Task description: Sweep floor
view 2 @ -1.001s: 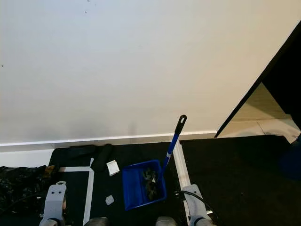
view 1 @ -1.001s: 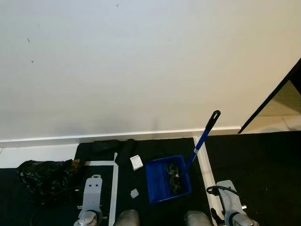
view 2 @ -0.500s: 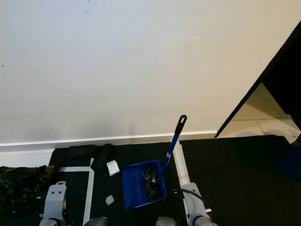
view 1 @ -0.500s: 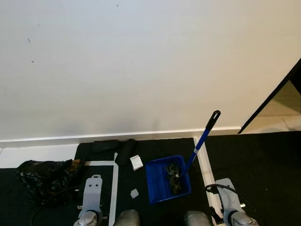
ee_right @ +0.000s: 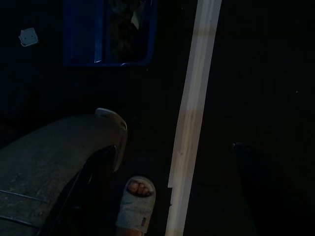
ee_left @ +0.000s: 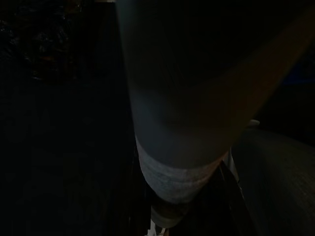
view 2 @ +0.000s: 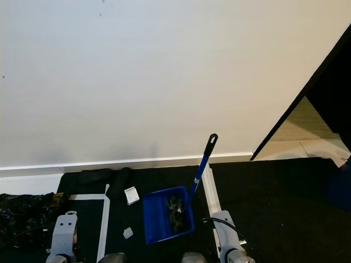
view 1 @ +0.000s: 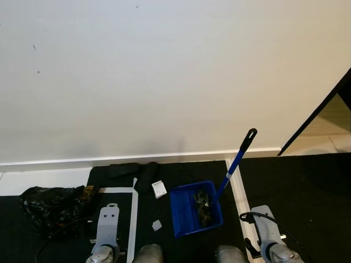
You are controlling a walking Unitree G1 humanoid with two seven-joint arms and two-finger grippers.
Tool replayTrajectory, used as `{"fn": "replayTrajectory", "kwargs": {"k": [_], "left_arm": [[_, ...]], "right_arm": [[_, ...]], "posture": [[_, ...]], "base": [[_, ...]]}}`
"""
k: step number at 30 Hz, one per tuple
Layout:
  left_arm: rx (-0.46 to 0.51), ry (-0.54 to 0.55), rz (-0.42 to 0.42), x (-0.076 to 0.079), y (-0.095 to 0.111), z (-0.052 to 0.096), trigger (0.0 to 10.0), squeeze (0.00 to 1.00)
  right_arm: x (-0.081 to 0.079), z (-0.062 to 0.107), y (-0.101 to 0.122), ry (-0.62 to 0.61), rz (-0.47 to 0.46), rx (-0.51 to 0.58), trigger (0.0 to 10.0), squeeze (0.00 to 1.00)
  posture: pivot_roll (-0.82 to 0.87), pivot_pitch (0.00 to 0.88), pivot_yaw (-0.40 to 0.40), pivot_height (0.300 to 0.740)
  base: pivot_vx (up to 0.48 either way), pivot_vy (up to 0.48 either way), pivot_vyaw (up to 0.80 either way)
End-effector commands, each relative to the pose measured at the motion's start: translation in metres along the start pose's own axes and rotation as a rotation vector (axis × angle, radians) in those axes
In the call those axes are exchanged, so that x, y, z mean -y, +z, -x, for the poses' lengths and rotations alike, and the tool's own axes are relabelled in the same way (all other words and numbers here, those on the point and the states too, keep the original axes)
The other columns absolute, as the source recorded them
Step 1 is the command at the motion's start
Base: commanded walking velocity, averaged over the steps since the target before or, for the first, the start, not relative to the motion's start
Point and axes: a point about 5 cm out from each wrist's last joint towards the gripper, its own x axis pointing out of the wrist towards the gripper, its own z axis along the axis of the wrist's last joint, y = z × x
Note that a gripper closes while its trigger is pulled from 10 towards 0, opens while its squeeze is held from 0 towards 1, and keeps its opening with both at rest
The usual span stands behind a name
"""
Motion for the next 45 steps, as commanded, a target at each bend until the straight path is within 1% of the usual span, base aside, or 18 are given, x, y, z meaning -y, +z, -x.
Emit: {"fn": "replayTrajectory", "kwargs": {"k": [1,11,21,32,45], "left_arm": [[-0.049,-0.008,0.007,0.0041,-0.0112,0.0018,10.0,0.00],[-0.049,-0.005,0.008,0.0035,-0.0117,0.0019,10.0,0.00],[-0.049,-0.008,0.011,0.0038,-0.0118,0.0019,10.0,0.00],[-0.050,-0.008,0.018,0.0042,-0.0121,0.0020,10.0,0.00],[-0.051,-0.008,0.015,0.0036,-0.0129,0.0022,10.0,0.00]], "right_arm": [[0.0020,0.0002,-0.0017,-0.005,-0.005,-0.015,10.0,0.00],[0.0027,-0.0001,0.0005,-0.007,-0.016,-0.007,10.0,0.00],[-0.0004,-0.0007,0.0026,-0.001,-0.017,0.001,10.0,0.00],[0.0052,0.0011,-0.0020,-0.003,-0.014,0.000,10.0,0.00],[0.0021,0.0021,-0.0057,0.006,-0.012,0.008,10.0,0.00]], "posture": [[0.06,0.000,-0.035,0.740],[0.06,0.000,-0.030,0.740],[0.06,0.000,-0.033,0.740],[0.06,0.000,-0.036,0.740],[0.06,0.000,-0.036,0.740]], "base": [[0.000,0.000,0.00],[0.000,0.000,0.00],[0.000,0.000,0.00],[0.000,0.000,0.00],[0.000,0.000,0.00]]}}
